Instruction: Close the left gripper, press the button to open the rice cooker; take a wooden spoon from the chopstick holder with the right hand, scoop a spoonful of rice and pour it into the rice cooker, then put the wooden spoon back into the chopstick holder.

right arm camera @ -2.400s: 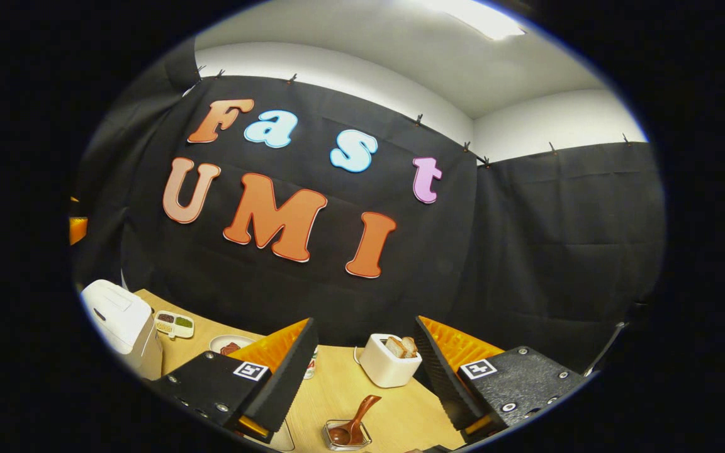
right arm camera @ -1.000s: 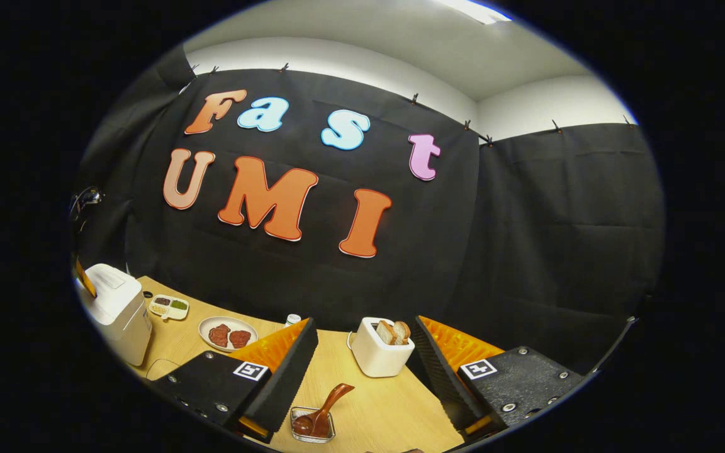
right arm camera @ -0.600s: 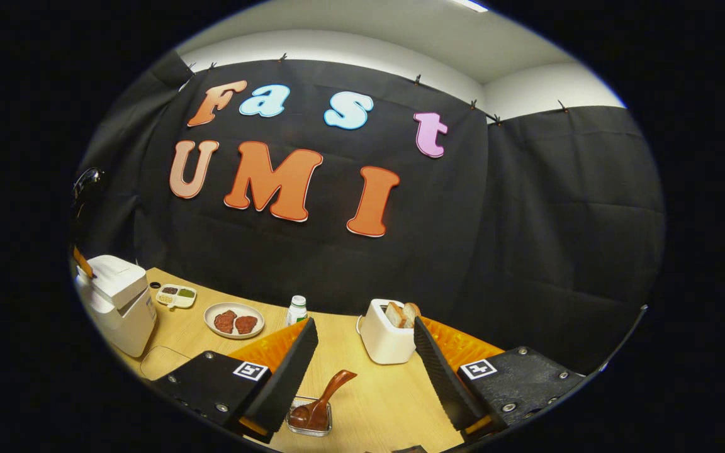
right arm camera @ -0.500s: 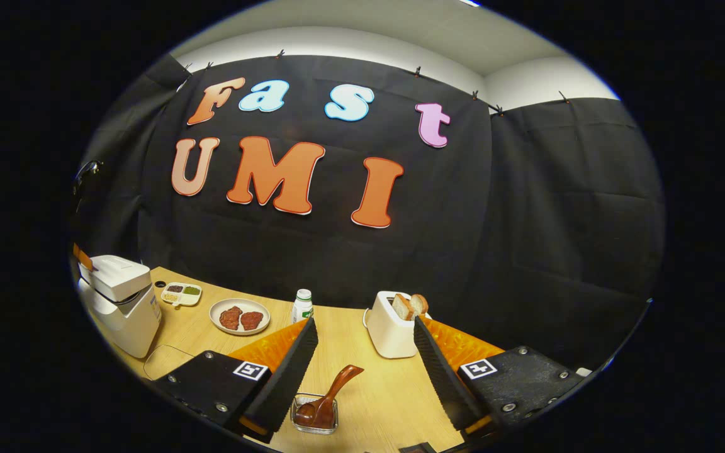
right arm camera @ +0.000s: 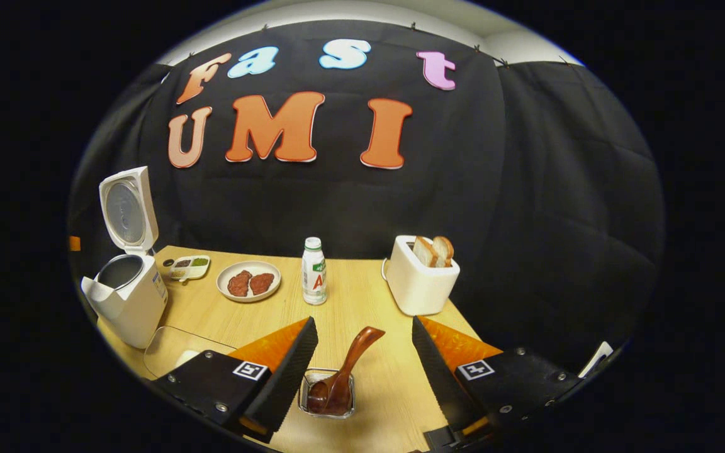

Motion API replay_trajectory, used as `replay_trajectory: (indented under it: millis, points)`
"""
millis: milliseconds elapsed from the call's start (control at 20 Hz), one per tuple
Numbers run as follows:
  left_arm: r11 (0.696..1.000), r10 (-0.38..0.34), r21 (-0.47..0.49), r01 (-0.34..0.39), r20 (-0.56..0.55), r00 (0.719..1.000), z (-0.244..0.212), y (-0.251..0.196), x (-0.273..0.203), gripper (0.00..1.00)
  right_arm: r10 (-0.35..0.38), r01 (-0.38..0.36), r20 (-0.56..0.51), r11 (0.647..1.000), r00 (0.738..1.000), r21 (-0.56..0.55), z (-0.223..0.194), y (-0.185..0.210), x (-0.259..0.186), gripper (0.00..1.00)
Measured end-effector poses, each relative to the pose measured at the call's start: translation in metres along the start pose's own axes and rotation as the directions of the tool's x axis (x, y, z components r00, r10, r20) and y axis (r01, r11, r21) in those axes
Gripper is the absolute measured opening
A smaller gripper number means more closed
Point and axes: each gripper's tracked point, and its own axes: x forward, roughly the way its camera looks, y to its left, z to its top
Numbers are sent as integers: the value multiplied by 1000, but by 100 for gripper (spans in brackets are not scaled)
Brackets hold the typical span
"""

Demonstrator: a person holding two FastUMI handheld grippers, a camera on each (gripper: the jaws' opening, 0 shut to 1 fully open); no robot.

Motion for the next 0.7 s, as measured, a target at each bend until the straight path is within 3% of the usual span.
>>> replay_trajectory:
  millis: [400,500,550,600,700]
  points:
    - [997,38,67,-45,102,994,14,-7,-30,5,68,-46,-202,993,977,109,-43,13,45,85]
    - [996,47,74,-55,115,992,14,-7,-33,14,82,-54,-243,991,967,119,-49,14,52,82]
    - [995,52,77,-61,119,992,13,-8,-35,28,90,-60,-266,991,960,119,-53,15,56,80]
    - [994,61,80,-71,121,991,15,-7,-38,34,95,-63,-295,991,951,116,-59,15,58,76]
    - [993,68,84,-78,126,990,13,-8,-40,37,109,-72,-332,990,937,123,-65,14,66,71]
